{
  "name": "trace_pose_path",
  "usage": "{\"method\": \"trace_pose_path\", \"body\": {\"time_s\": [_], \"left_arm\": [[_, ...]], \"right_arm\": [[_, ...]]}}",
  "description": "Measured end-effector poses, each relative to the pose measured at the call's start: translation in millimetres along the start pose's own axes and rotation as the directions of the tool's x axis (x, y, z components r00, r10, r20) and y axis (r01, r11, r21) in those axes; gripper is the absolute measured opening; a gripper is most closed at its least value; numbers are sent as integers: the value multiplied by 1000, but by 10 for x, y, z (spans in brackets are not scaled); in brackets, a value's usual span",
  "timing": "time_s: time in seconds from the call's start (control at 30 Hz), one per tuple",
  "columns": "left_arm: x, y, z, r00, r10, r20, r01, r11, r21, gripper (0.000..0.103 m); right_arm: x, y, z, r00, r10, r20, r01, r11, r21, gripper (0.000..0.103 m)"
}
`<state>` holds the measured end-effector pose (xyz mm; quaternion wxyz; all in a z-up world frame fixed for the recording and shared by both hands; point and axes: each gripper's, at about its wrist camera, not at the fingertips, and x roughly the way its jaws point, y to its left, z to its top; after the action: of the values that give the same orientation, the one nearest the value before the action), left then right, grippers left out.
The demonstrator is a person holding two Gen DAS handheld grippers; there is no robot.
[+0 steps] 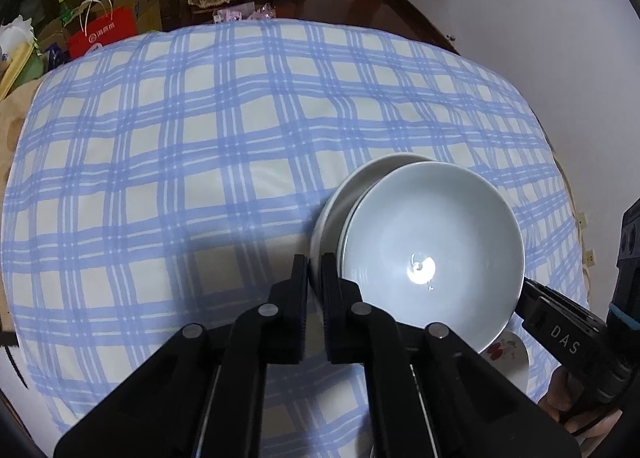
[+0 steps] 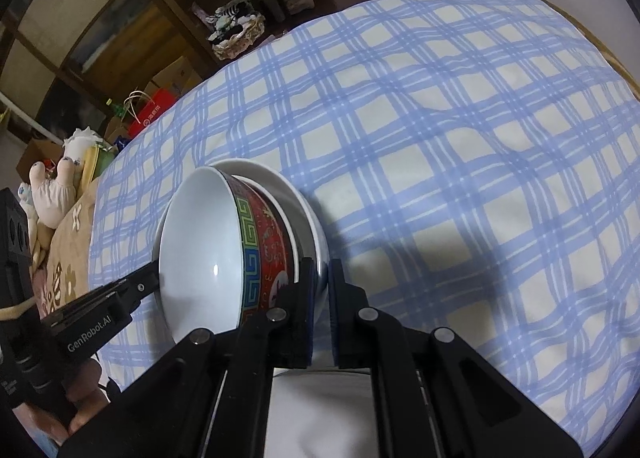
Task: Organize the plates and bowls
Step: 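Lift the bowl stack with both tools and carry it over the cherry plates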
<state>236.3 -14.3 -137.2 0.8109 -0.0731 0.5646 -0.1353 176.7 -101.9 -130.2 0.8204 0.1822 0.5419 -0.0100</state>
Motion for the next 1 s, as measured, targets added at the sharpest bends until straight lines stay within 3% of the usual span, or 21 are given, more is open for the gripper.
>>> {"method": "trace_pose_path", "body": {"time_s": [0.07,0.33,0.47,0.53,0.63,0.87,1.0], "left_arm": [[-22,-34,-38,999,0,49,-2,1000,28,6],[-33,-44,-10,998,-15,58,15,1000,6,6],[-72,84,-46,996,-75,51,76,997,-11,6],[-81,82,-63,996,-75,46,74,997,10,6],[-87,19,-55,998,-41,44,39,999,31,6],[-99,94,-3,998,-66,18,66,998,-18,6],[-134,74,19,999,-52,17,52,999,4,6]], "right_arm": [[-6,-1,-13,1000,-2,14,2,1000,7,9],[1,-27,16,1000,5,-9,-4,999,48,9],[10,150,33,996,-89,-28,86,991,-99,9],[30,182,41,992,-123,-36,118,986,-120,9],[41,142,101,992,-114,-62,108,989,-103,8],[-19,176,144,993,-102,-59,95,990,-105,7],[-64,181,145,994,-77,-72,71,994,-79,7]]}}
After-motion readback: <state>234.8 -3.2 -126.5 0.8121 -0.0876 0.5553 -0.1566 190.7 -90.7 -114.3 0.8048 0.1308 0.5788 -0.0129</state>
